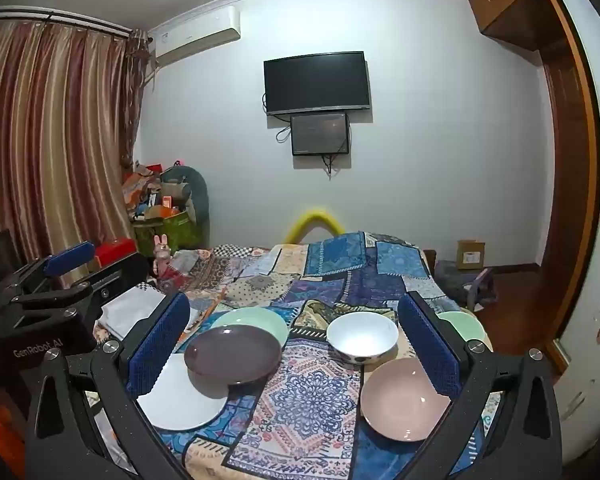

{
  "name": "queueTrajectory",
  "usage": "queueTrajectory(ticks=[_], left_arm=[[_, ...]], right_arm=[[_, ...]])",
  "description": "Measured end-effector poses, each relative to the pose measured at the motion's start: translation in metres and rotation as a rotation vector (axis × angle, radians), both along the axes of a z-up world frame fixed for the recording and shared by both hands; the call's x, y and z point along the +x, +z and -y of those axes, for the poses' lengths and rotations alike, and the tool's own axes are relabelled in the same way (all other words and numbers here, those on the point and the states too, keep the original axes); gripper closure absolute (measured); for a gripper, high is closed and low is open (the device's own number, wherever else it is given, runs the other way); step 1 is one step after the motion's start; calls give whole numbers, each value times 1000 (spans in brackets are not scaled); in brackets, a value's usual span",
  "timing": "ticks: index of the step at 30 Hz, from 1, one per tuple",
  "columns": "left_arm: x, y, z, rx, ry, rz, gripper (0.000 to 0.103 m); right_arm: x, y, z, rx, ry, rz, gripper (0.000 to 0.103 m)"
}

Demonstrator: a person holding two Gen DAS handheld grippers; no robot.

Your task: Organize plates and bowls

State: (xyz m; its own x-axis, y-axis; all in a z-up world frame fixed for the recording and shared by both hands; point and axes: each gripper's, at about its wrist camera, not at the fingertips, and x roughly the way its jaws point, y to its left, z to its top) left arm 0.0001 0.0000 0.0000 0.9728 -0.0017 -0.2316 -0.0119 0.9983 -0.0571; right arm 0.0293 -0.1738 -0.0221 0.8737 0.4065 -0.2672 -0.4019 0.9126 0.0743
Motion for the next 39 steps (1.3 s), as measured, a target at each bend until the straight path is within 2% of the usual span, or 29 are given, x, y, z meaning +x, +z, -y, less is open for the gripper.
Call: queueTrajectory(ticks=[6, 8, 39], left_arm=[[8, -1, -2, -8, -2, -26, 0], [5, -3, -1, -4, -4, -3, 0], [2, 0, -1, 15, -9, 3, 0]], right_arm=[[1, 0, 0, 2, -1, -2, 0], [1, 0, 0, 3, -1, -1, 0], [1, 4, 2, 21, -4, 7, 0]])
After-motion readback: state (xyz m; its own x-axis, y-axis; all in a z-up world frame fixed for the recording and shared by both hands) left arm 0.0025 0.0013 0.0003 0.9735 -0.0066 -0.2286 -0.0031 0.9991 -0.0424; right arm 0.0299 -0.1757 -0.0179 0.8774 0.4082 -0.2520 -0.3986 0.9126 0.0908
